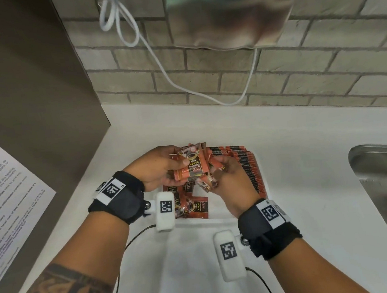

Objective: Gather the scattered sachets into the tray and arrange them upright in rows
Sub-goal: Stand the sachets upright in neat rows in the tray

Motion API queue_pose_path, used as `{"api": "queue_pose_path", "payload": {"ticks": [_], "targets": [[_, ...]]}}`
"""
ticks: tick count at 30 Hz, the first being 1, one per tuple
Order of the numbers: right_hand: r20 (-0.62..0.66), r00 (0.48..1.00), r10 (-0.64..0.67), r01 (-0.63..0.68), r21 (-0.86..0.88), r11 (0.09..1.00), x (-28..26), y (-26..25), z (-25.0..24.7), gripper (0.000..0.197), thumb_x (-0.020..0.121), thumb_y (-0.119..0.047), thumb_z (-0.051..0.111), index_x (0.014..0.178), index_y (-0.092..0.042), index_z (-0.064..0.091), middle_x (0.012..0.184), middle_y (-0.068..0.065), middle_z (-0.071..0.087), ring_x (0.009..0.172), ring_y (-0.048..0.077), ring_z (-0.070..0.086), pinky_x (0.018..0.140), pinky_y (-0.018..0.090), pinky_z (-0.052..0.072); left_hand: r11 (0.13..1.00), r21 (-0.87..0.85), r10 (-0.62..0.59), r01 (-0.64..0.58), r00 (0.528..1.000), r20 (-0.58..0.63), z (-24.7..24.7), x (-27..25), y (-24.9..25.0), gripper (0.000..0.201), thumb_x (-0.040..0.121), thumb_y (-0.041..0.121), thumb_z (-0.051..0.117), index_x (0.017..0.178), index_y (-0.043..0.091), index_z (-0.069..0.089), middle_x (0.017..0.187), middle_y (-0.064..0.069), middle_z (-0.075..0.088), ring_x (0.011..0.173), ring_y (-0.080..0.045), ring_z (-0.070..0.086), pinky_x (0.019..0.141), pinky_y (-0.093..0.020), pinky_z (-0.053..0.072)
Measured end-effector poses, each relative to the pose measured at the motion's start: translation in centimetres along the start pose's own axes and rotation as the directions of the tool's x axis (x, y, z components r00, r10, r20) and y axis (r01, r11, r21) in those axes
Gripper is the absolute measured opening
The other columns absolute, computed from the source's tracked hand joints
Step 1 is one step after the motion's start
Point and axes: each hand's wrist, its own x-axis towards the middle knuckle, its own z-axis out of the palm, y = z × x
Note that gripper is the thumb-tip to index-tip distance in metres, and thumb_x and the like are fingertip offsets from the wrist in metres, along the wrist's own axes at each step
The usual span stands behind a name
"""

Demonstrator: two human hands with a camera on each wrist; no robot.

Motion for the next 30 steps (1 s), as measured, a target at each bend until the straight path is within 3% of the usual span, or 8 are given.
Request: {"api": "queue_pose_path", "payload": {"ticks": [3, 6, 9, 13, 17, 21, 27, 30], "targets": [[0.032, 0.999, 0.042, -0.048, 0.239, 0.97, 0.5, -1.0, -0.1, 0.034, 0.097, 0.003, 0.05, 0.13, -0.007, 0.051, 0.111, 0.017, 0.069, 0.097, 0.034, 0.069, 0.088, 0.057, 0.056, 0.995, -0.082, 0.045, -0.048, 0.998, -0.038, 1.5, 0.6, -0.3, 0.024, 0.096, 0.005, 0.062, 0.12, 0.007, 0.057, 0.113, -0.017, 0.068, 0.104, -0.028, 0.066, 0.088, -0.042, 0.058], [0.043, 0.999, 0.019, -0.03, 0.26, 0.965, 0.6, -1.8, -0.2, 0.036, 0.102, -0.025, 0.054, 0.132, -0.007, 0.055, 0.114, 0.013, 0.07, 0.097, 0.031, 0.07, 0.081, 0.049, 0.059, 0.994, 0.014, 0.107, -0.106, 0.991, -0.075, 2.5, 1.0, -0.3, 0.03, 0.096, 0.003, 0.063, 0.126, -0.001, 0.058, 0.121, -0.023, 0.068, 0.111, -0.035, 0.067, 0.1, -0.05, 0.054], [0.005, 0.999, -0.05, 0.05, 0.081, 0.995, 1.0, -2.1, -0.5, 0.058, 0.078, -0.055, 0.069, 0.122, -0.018, 0.059, 0.113, 0.008, 0.072, 0.102, 0.03, 0.071, 0.088, 0.058, 0.056, 0.98, 0.134, 0.155, -0.145, 0.986, -0.063, 3.6, 1.1, -0.1, 0.033, 0.092, 0.012, 0.071, 0.124, 0.006, 0.066, 0.115, -0.015, 0.073, 0.11, -0.034, 0.069, 0.104, -0.052, 0.05], [0.03, 0.993, -0.111, 0.108, 0.084, 0.991, 1.5, -2.2, -1.2, 0.033, 0.089, -0.033, 0.064, 0.119, -0.019, 0.062, 0.112, 0.008, 0.074, 0.103, 0.029, 0.071, 0.094, 0.056, 0.054, 0.985, 0.033, 0.173, -0.171, 0.978, -0.115, 5.2, 1.3, 0.2, 0.066, 0.077, 0.032, 0.083, 0.136, 0.019, 0.057, 0.123, -0.009, 0.071, 0.113, -0.028, 0.069, 0.107, -0.052, 0.048], [0.076, 0.99, -0.118, 0.107, 0.137, 0.985, 1.5, -2.6, -1.5, 0.025, 0.096, -0.021, 0.058, 0.118, -0.012, 0.062, 0.11, 0.011, 0.074, 0.101, 0.031, 0.072, 0.095, 0.057, 0.054, 0.93, -0.352, 0.101, -0.102, 0.995, -0.02, 6.7, 1.1, 0.0, 0.052, 0.09, 0.017, 0.071, 0.139, 0.022, 0.054, 0.135, -0.016, 0.062, 0.109, -0.034, 0.065, 0.099, -0.062, 0.049], [0.088, 0.98, -0.177, 0.178, -0.004, 0.984, 1.4, -2.8, -1.9, 0.023, 0.098, -0.029, 0.054, 0.116, -0.016, 0.062, 0.109, 0.007, 0.073, 0.1, 0.024, 0.072, 0.092, 0.05, 0.056, 0.824, -0.547, 0.235, -0.148, 0.967, 0.094, 8.0, 0.9, -0.5, 0.052, 0.094, 0.009, 0.057, 0.144, 0.022, 0.054, 0.139, -0.02, 0.059, 0.116, -0.039, 0.062, 0.093, -0.065, 0.051], [0.204, 0.934, -0.293, 0.324, -0.139, 0.936, 1.7, -3.5, -4.2, 0.028, 0.091, -0.037, 0.067, 0.118, -0.027, 0.066, 0.108, -0.001, 0.072, 0.101, 0.017, 0.07, 0.091, 0.044, 0.058, 0.807, -0.539, 0.297, -0.24, 0.955, 0.02, 8.3, 0.5, -0.8, 0.044, 0.093, 0.002, 0.057, 0.135, 0.012, 0.061, 0.113, -0.015, 0.071, 0.09, -0.027, 0.072, 0.071, -0.04, 0.063], [0.225, 0.917, -0.33, 0.369, -0.161, 0.915, 1.8, -4.1, -5.0, 0.034, 0.091, -0.02, 0.07, 0.122, -0.03, 0.062, 0.094, -0.004, 0.061, 0.095, 0.02, 0.067, 0.087, 0.04, 0.059, 0.803, -0.53, 0.3, -0.272, 0.953, -0.036, 7.8, 0.3, -1.1, 0.042, 0.091, 0.005, 0.063, 0.133, 0.003, 0.06, 0.106, -0.02, 0.07, 0.08, -0.029, 0.073, 0.058, -0.032, 0.06]]}}
